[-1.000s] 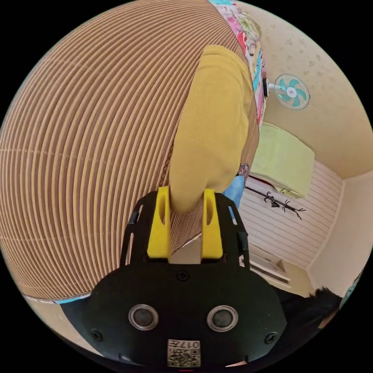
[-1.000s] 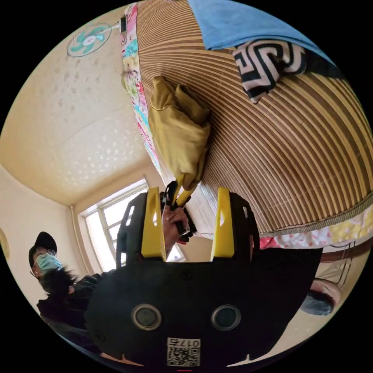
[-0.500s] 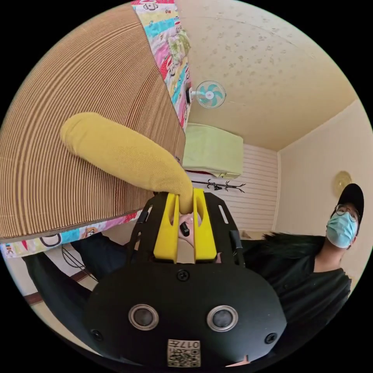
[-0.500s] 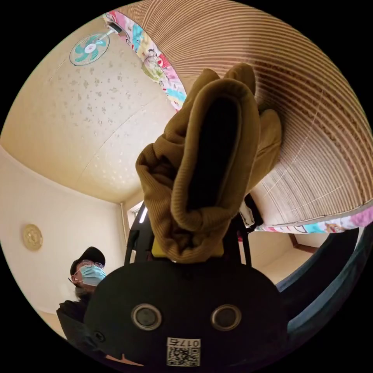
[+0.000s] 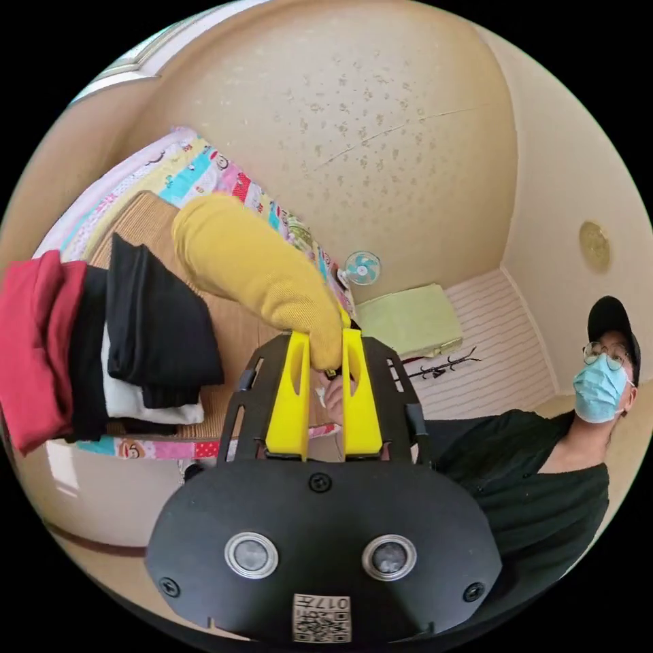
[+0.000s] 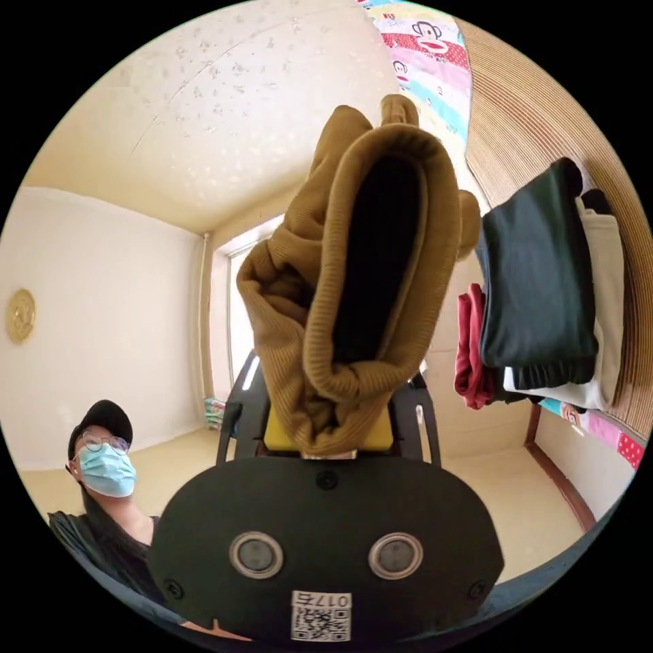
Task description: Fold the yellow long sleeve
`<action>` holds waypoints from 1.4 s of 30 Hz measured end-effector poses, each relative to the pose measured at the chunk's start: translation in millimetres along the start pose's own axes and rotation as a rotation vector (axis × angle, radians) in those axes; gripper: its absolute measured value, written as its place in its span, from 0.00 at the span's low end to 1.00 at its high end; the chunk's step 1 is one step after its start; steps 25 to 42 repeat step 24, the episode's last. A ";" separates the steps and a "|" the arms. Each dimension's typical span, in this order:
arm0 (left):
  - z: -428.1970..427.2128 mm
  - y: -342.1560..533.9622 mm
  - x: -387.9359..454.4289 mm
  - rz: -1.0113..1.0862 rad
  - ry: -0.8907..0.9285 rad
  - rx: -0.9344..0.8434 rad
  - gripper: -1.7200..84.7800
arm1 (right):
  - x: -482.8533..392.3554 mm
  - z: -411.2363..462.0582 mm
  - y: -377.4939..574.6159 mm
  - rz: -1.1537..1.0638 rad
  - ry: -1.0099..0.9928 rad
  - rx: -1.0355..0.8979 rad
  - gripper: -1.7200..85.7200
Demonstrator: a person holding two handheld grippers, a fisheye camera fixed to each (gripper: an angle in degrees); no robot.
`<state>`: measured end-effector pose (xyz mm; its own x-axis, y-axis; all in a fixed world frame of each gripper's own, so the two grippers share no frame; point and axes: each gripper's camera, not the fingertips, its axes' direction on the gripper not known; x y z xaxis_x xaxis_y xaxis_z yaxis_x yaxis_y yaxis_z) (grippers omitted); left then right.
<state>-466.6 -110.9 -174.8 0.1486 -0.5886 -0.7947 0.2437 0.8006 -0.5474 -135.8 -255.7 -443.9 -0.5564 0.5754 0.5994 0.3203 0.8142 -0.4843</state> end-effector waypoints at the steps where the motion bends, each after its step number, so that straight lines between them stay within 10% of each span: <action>1: 2.7 15.9 -30.1 -0.095 -0.114 -0.051 0.14 | 25.6 10.8 9.1 0.097 0.108 -0.048 0.12; 9: 64.8 137.6 -101.9 -0.298 -0.478 -0.185 0.13 | 59.3 -93.1 92.1 0.306 0.454 -0.166 0.04; 16: 305.9 146.2 28.9 0.448 -0.639 -0.631 0.07 | -107.6 -216.4 145.1 -0.146 1.428 -0.018 0.03; 20: 404.2 166.4 119.0 0.886 -0.719 -0.614 0.03 | -211.5 -218.2 247.3 -0.731 2.003 0.583 0.03; 24: 465.5 180.1 209.6 1.133 -0.683 -0.358 0.02 | -240.8 -272.7 313.3 -0.706 1.966 0.995 0.02; 42: 465.5 180.1 209.6 1.133 -0.683 -0.358 0.02 | -240.8 -272.7 313.3 -0.706 1.966 0.995 0.02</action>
